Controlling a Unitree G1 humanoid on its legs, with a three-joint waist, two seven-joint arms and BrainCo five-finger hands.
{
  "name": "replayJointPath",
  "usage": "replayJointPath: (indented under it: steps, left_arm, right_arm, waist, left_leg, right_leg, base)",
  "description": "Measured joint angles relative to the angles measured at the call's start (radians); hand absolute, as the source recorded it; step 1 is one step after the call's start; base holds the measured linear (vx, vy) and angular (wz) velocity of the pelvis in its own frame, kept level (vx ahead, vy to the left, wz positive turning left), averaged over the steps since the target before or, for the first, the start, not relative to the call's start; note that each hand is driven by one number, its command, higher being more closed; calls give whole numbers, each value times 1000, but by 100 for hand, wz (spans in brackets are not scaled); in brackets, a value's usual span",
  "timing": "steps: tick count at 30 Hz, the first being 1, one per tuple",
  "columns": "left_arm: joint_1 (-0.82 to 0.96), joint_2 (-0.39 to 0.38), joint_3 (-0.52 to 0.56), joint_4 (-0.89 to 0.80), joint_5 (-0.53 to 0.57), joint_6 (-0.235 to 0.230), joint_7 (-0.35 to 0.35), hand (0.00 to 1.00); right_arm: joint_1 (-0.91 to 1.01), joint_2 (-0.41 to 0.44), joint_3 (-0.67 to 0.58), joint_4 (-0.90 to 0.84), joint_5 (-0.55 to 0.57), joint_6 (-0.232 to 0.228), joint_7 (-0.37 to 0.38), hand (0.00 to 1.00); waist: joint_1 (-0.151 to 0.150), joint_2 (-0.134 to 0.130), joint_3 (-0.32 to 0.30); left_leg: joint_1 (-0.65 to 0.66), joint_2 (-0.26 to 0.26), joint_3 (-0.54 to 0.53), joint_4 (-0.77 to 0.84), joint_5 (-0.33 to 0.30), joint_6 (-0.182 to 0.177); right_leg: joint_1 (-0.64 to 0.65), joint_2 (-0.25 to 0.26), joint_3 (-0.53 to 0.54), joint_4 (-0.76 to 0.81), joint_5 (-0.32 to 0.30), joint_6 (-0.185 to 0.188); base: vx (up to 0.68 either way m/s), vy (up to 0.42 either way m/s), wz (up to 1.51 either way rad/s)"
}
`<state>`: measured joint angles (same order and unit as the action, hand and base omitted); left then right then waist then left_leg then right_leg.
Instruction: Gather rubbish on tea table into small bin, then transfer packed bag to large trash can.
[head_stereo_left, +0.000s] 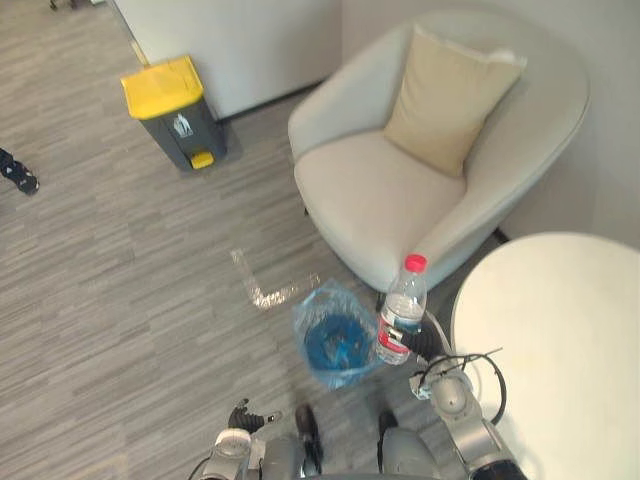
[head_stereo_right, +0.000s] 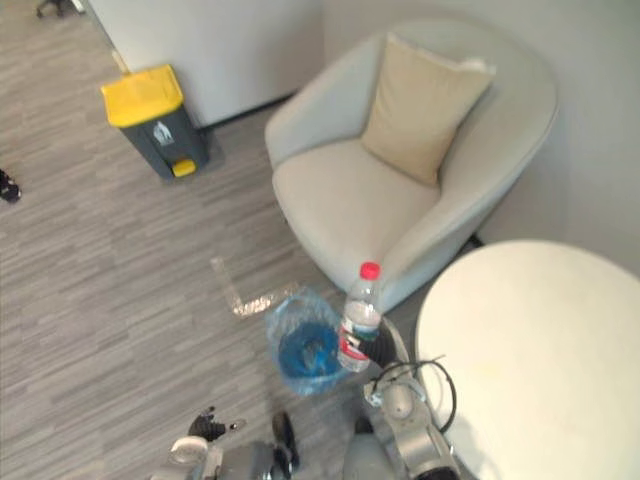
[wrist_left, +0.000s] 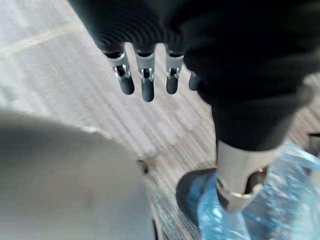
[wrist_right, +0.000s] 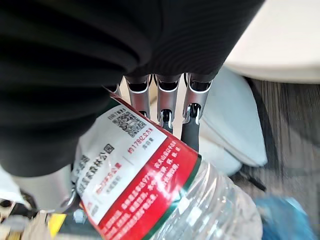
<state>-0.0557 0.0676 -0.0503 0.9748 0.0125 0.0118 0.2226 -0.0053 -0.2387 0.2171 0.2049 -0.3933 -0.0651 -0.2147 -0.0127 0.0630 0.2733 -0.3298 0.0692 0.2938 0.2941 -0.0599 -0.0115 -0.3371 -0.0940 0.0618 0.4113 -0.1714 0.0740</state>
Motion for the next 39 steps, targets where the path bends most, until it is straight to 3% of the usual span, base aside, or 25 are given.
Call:
replayJointPath:
  steps: [5, 12, 13, 14, 18, 30, 38, 39]
  left_arm:
    - [-50, -12, 23, -65, -54, -6, 33, 0]
    - [-141, -36, 44, -163, -126, -20, 65, 0]
    - [-150, -38, 45, -174, -131, -21, 69, 0]
    - [-173, -51, 66, -197, -138, -27, 78, 0]
    - [-212, -51, 74, -235, -159, -39, 92, 0]
    - [-307, -32, 73, -277, -209, -70, 105, 0]
    - [-316, -7, 71, -287, -211, -80, 105, 0]
    - [-316, -5, 71, -288, -211, -84, 105, 0]
  right_arm:
    - [-97, -38, 46, -110, 0, 7, -6, 100]
    - [-301, -91, 59, -115, 0, 28, -64, 100]
    - [-315, -92, 58, -115, -1, 33, -71, 100]
    - [-351, -111, 65, -109, -1, 38, -80, 100]
    - [-447, -115, 63, -90, -1, 48, -109, 100]
    - [-744, -154, -13, 156, 3, 78, -191, 100]
    - [-802, -174, -81, 237, 41, 85, -222, 100]
    - [-811, -175, -89, 252, 44, 85, -223, 0]
  waist:
    - [14, -7, 46]
    - [37, -9, 97]
    - [39, -15, 106]
    - [65, -11, 111]
    - [70, -12, 138]
    - [108, -24, 147]
    - [108, -24, 146]
    - [108, -24, 146]
  left_leg:
    - [-193, 31, 5, 77, 1, -1]
    - [-458, 71, 36, 162, 13, -2]
    - [-477, 75, 53, 181, 19, 12]
    - [-532, 94, 24, 305, -29, 54]
    - [-640, 77, 1, 328, -30, 53]
    - [-842, 29, -73, 364, 4, 68]
    - [-891, 28, -93, 376, -5, 47]
    - [-896, 28, -93, 376, -5, 46]
  right_leg:
    - [-193, -6, -35, 88, 5, -14]
    - [-448, -32, -78, 161, 44, -18]
    - [-466, -43, -77, 156, 50, -18]
    - [-525, -43, -86, 211, 47, -9]
    - [-623, -63, -97, 242, 57, -9]
    - [-800, -127, -167, 375, -10, -14]
    - [-847, -132, -181, 409, -40, -26]
    - [-853, -132, -181, 411, -40, -27]
  base:
    - [-226, -16, 10]
    - [-147, 12, 13]
    - [-88, 43, 12]
    - [-57, 38, -2]
    - [-56, 39, 16]
    - [14, -12, 30]
    - [-1, -27, 6]
    - [0, 0, 0]
